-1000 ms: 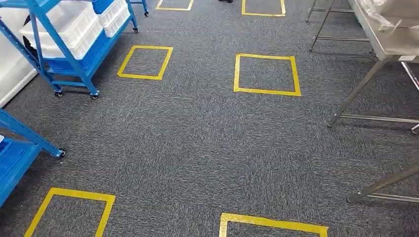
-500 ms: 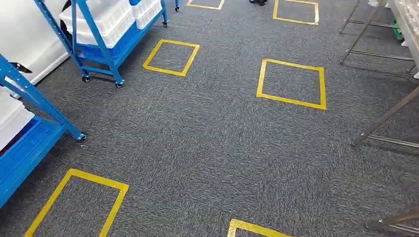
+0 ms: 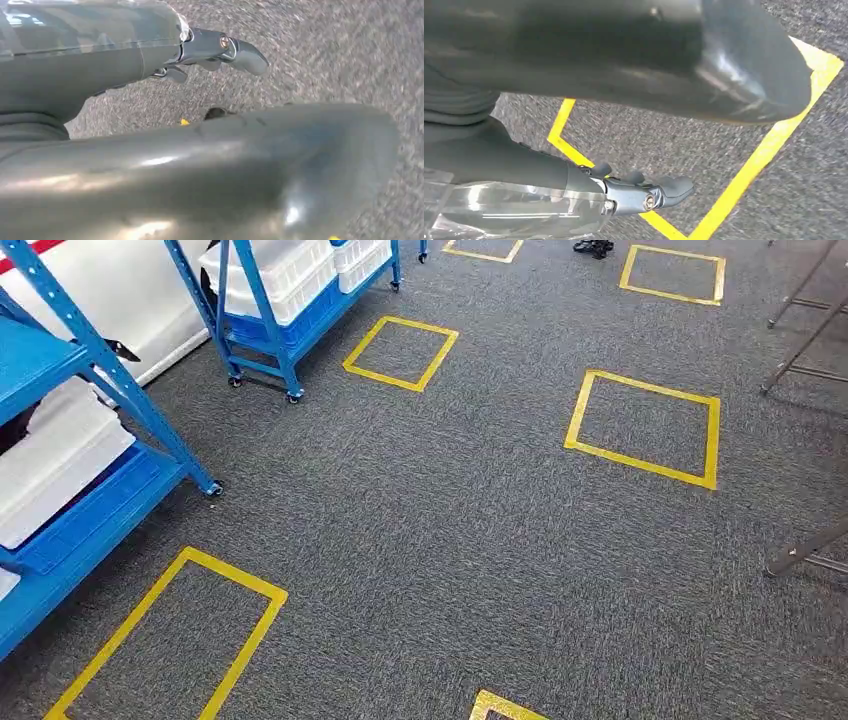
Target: Take the parts from the cabinet and place them on the table.
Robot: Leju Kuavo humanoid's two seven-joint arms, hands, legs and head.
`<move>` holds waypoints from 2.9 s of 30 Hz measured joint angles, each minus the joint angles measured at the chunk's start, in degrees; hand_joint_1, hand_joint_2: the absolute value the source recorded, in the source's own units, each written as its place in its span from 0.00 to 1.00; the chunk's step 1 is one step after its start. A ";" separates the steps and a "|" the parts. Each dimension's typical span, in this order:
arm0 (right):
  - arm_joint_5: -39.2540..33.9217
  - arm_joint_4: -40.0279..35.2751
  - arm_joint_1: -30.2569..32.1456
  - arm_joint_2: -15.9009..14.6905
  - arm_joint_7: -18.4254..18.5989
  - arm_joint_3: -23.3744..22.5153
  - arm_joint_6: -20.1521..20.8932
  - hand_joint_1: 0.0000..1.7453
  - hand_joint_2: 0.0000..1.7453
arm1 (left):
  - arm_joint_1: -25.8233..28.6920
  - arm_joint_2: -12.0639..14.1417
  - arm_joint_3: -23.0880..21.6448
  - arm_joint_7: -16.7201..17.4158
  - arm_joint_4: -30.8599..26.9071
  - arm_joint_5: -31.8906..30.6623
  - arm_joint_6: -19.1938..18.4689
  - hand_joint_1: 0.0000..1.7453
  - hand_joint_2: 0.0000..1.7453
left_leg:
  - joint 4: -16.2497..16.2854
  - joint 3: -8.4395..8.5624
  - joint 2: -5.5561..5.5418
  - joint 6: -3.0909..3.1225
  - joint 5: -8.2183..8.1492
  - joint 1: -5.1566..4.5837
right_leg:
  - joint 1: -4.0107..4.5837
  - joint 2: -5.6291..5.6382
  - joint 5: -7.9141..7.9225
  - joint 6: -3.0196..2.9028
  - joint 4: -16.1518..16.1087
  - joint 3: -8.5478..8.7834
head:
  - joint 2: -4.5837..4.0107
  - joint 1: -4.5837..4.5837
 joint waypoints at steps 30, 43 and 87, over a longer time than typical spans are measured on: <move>2.25 0.33 -0.07 -0.48 2.32 -0.17 -0.42 0.00 0.00 | 0.61 0.94 4.17 1.88 0.00 0.02 2.82 0.00 0.00 | 2.76 -1.24 -0.58 0.13 -1.50 -0.03 | -0.08 0.25 0.11 -0.32 1.12 -1.25 | 0.00 0.02; 1.90 0.33 0.60 -0.59 2.91 -0.28 -0.07 0.00 0.00 | 0.69 1.36 4.20 2.25 0.00 0.00 2.80 0.00 0.00 | -9.64 4.61 -1.87 3.19 2.99 -0.82 | -0.69 3.08 -7.85 2.52 17.91 -8.85 | 0.00 0.02; 1.73 0.44 0.90 -1.46 4.11 -2.14 1.01 0.00 0.00 | -0.07 0.57 16.50 2.78 -0.09 -0.02 2.25 0.00 0.00 | 4.86 -1.74 -1.10 -0.45 -5.54 -0.10 | -0.86 2.68 1.71 -0.04 0.84 -2.26 | 0.00 -0.02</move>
